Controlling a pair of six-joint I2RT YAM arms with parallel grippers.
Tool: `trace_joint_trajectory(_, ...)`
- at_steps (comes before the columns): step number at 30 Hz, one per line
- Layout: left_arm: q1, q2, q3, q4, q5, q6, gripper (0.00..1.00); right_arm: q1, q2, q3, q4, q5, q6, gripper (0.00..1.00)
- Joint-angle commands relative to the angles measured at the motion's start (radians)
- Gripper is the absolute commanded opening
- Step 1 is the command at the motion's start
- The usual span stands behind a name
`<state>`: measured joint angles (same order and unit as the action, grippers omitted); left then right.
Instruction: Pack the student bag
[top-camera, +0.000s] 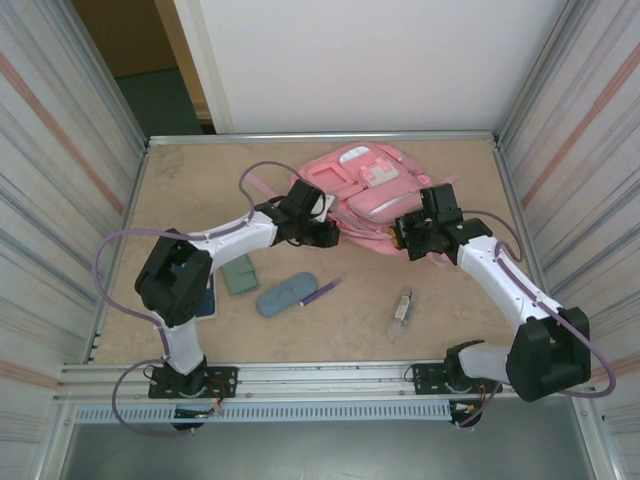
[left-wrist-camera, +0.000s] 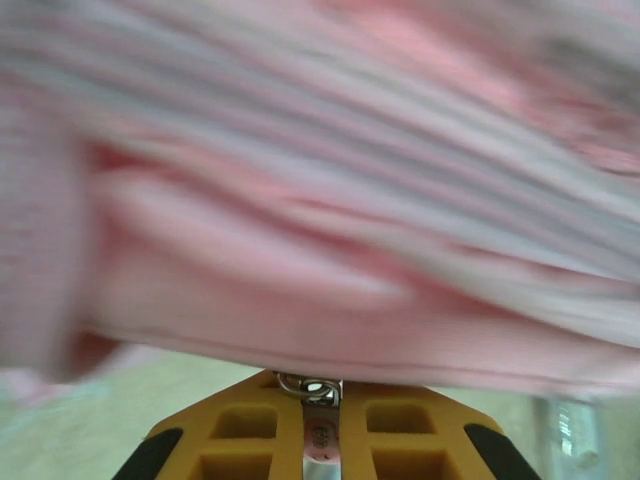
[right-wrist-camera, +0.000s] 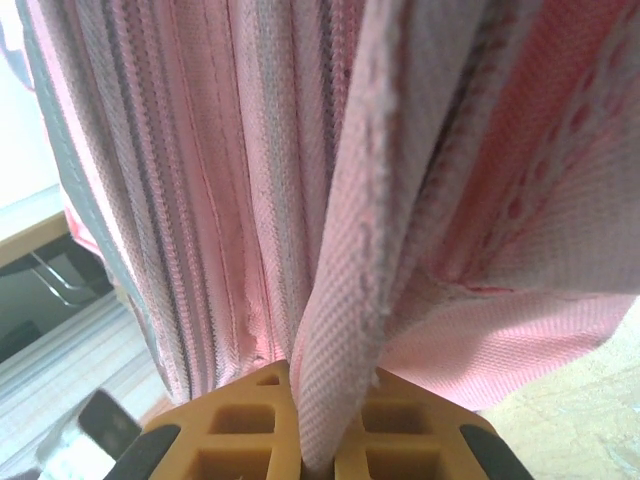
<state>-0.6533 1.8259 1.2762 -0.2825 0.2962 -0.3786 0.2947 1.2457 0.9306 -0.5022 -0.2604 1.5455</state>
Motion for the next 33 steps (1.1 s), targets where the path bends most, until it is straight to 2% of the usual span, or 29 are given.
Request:
trace_joint_trajectory(1,0.063,0.003,0.001,-0.055,-0.140,0.012,0.00,0.002,-0.051,0.055,-0.031,0.013,-0.063,0.00)
trace_joint_trajectory(6,0.134,0.067,0.093,-0.199,-0.246,-0.141,0.00,0.043,-0.040,0.078,-0.085,0.109,-0.138,0.00)
trace_joint_trajectory(10,0.139,0.079,0.118,-0.179,-0.185,-0.144,0.00,0.066,-0.016,0.067,-0.081,0.121,-0.141,0.03)
trace_joint_trajectory(11,0.138,0.075,0.114,-0.170,-0.163,-0.140,0.04,0.073,-0.009,0.066,-0.080,0.132,-0.142,0.04)
trace_joint_trajectory(14,0.138,0.035,0.083,-0.154,-0.139,-0.151,0.24,0.100,0.030,0.063,-0.057,0.211,-0.180,0.09)
trace_joint_trajectory(17,0.139,-0.044,0.023,-0.123,-0.070,-0.149,0.36,0.112,0.092,0.052,-0.041,0.281,-0.215,0.09)
trace_joint_trajectory(21,0.138,-0.170,-0.061,-0.131,0.018,-0.158,0.41,0.144,0.172,0.028,0.033,0.264,-0.210,0.13)
trace_joint_trajectory(25,0.139,-0.317,-0.158,-0.172,0.035,-0.175,0.42,0.200,0.265,0.034,0.073,0.266,-0.168,0.23)
trace_joint_trajectory(27,0.136,-0.393,-0.196,-0.205,0.033,-0.177,0.42,0.229,0.303,0.051,0.091,0.263,-0.165,0.34)
trace_joint_trajectory(29,0.132,-0.477,-0.236,-0.256,0.015,-0.185,0.42,0.268,0.327,0.105,0.073,0.326,-0.270,0.43)
trace_joint_trajectory(33,0.132,-0.624,-0.319,-0.305,0.026,-0.181,0.54,0.287,0.335,0.238,-0.117,0.343,-0.484,0.49)
